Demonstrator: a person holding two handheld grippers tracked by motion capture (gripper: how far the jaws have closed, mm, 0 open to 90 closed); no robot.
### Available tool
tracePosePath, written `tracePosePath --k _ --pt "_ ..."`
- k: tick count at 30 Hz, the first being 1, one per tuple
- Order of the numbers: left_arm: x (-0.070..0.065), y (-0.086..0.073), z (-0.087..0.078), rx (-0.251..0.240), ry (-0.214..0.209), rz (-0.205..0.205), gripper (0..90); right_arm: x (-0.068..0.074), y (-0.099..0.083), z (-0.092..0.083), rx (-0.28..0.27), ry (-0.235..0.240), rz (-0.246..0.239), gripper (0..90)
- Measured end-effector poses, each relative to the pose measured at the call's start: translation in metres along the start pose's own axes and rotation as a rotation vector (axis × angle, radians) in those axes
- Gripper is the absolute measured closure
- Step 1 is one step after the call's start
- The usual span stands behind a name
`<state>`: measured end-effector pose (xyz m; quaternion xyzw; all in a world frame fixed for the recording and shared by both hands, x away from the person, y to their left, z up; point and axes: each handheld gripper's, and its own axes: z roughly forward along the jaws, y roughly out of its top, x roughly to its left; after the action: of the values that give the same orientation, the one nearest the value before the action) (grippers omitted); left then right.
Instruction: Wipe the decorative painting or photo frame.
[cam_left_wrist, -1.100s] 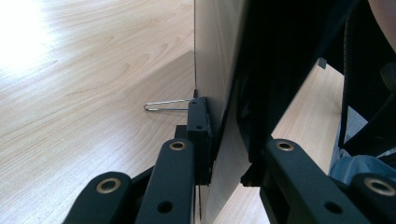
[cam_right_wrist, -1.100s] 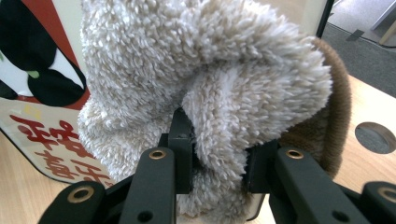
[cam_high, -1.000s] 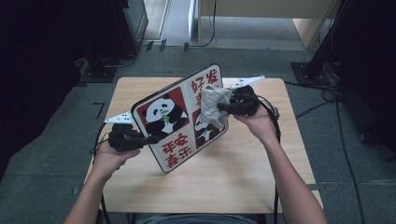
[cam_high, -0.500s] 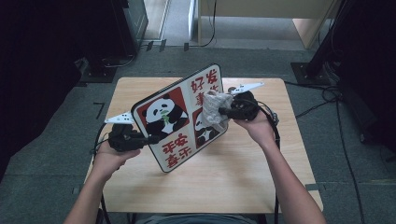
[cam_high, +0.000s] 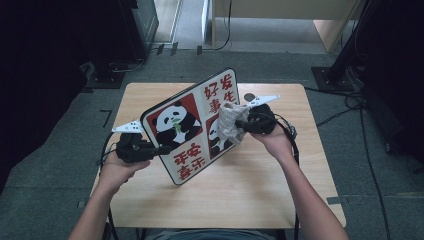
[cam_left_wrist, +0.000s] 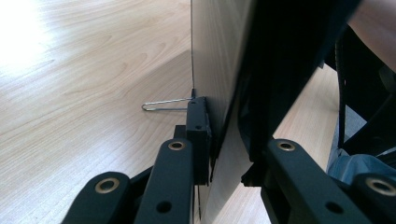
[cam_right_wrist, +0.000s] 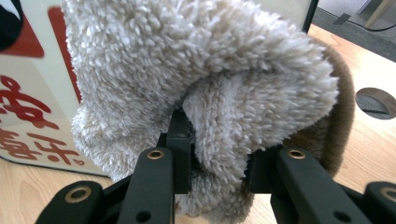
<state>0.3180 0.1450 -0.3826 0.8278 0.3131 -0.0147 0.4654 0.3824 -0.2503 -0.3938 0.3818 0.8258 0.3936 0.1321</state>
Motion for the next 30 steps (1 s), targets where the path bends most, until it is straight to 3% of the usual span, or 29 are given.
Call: tracePosePath --k 18,30 --pt "0.000 0.000 0.000 -0.002 -0.006 -0.002 78.5 0.001 -0.025 0.014 0.025 -0.027 -0.035 68.9" --pt "0.001 -0.001 0.000 -0.003 -0.016 -0.012 78.1 0.000 -0.046 0.026 0.057 -0.027 -0.012 68.5"
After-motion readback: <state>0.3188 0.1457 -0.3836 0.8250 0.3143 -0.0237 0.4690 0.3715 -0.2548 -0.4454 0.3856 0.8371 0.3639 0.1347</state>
